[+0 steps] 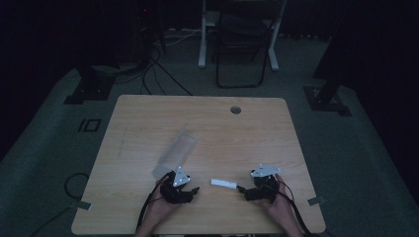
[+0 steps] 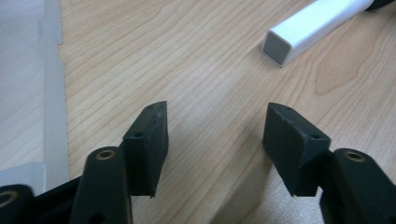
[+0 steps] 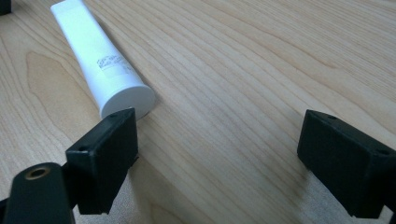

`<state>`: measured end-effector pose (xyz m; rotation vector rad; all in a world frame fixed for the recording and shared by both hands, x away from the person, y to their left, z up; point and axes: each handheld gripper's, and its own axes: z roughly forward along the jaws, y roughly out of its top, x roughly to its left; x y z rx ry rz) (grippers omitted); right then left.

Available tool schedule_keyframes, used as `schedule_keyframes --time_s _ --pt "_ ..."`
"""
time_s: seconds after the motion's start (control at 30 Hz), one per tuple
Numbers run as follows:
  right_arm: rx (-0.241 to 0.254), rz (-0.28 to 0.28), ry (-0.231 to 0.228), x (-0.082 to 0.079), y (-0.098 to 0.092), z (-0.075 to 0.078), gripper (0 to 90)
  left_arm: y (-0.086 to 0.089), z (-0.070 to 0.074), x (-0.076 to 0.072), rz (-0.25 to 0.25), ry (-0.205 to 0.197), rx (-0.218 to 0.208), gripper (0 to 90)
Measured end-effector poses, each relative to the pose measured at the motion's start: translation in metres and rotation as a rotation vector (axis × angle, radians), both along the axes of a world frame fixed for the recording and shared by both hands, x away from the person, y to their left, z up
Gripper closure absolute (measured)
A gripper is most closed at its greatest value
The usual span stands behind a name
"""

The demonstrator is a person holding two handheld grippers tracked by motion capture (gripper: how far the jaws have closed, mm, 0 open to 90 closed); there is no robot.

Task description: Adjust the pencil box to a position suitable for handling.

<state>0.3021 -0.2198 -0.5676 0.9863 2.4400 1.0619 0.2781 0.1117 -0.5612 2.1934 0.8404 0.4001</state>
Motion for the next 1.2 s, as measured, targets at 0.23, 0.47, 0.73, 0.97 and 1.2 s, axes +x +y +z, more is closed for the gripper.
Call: schedule_keyframes --time_s 0.23,0.47,0.73,0.97,1.2 --pt "0.001 0.000 -0.001 0.000 0.000 0.000 12.2 -0.001 0.000 -0.002 -0.008 -0.003 -0.005 48.2" --pt "0.001 -0.001 0.000 0.000 0.000 0.000 12.3 -0.003 0.006 -0.005 -0.038 -0.004 -0.003 51.9" --pt "0.002 -0.012 0.001 0.000 0.000 0.000 12.3 0.012 0.023 -0.005 0.008 -0.048 -0.026 55.5" --pt "0.003 -0.022 0.000 0.001 0.000 0.000 12.3 0.034 0.042 -0.005 0.060 -0.107 -0.026 59.3" --pt "0.002 -0.022 -0.001 0.001 0.000 0.000 12.3 0.054 0.058 -0.002 0.131 -0.148 -0.034 56.2"
